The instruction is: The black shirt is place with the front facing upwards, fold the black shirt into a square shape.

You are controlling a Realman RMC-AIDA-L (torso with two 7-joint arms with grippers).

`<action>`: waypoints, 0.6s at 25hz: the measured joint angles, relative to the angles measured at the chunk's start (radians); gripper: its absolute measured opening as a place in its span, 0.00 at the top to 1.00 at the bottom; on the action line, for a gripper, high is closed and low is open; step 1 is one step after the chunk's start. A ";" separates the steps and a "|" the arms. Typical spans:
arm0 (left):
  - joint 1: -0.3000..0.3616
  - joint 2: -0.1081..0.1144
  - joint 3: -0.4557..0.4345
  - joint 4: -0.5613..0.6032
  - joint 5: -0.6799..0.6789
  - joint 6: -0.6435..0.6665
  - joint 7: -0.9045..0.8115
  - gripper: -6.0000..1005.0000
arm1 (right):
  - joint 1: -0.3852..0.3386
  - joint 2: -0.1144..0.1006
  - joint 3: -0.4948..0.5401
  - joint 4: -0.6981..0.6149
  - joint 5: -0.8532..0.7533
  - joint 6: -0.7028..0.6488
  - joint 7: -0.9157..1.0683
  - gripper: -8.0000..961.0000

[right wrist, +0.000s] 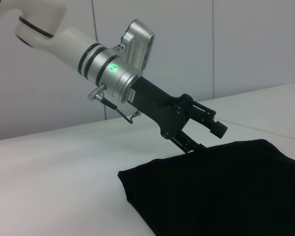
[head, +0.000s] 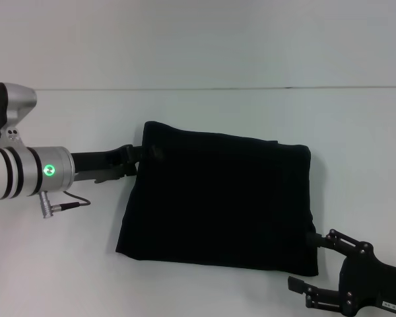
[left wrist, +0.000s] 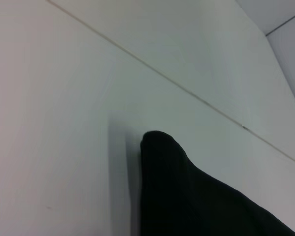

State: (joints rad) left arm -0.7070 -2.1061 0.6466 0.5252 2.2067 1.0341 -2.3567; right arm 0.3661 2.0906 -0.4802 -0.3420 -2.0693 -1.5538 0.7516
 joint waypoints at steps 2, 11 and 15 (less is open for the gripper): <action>0.001 0.006 -0.001 0.000 0.002 0.000 -0.014 0.16 | 0.001 0.000 0.000 0.000 0.000 0.000 0.000 0.04; -0.003 0.004 0.009 -0.011 0.009 0.034 -0.024 0.17 | 0.000 0.000 0.000 -0.001 0.000 -0.010 0.000 0.04; -0.006 -0.001 0.036 -0.011 0.009 0.034 -0.023 0.17 | -0.001 0.000 0.000 -0.002 0.000 -0.011 0.000 0.04</action>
State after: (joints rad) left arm -0.7134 -2.1067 0.6825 0.5142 2.2161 1.0685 -2.3794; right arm 0.3649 2.0907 -0.4802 -0.3436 -2.0693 -1.5648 0.7516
